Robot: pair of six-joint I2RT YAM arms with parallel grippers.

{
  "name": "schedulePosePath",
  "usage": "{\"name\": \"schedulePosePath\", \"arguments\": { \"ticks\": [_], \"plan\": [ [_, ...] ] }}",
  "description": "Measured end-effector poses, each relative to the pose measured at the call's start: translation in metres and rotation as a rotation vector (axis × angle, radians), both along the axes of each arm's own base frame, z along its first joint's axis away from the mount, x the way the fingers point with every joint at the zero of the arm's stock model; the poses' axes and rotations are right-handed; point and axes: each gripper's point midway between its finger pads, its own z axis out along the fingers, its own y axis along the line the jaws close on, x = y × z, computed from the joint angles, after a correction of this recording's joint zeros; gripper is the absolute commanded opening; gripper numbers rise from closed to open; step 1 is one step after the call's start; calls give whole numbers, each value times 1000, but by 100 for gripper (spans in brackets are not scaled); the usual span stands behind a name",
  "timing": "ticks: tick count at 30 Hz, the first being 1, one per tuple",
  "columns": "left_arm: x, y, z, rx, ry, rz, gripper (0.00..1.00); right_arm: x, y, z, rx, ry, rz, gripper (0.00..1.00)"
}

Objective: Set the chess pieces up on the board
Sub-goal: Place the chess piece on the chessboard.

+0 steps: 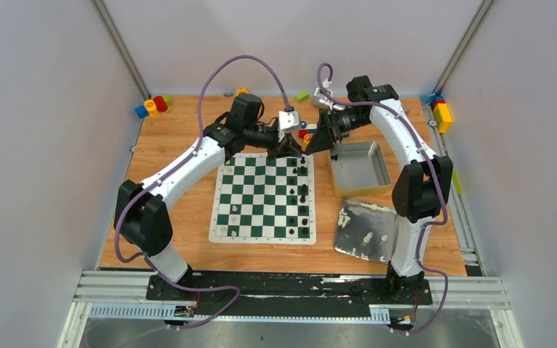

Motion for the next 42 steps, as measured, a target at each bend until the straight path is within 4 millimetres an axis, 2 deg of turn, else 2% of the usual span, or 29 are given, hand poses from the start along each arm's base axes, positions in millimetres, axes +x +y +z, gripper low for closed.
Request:
{"name": "schedulePosePath", "arguments": {
  "ticks": [4,11,19,31,42],
  "plan": [
    [17,9,-3,-55,116,144,0,16,-5,6,2,-30,-69,54],
    [37,17,-2,-189,312,316,0,28,-8,24,9,-72,-180,55],
    [36,11,2,-289,438,359,0,41,-2,21,25,-23,-243,52],
    [36,8,11,-358,486,362,0,45,2,24,52,6,-260,46],
    [36,6,16,-380,497,362,0,40,7,17,69,47,-228,29]
  ]
}}
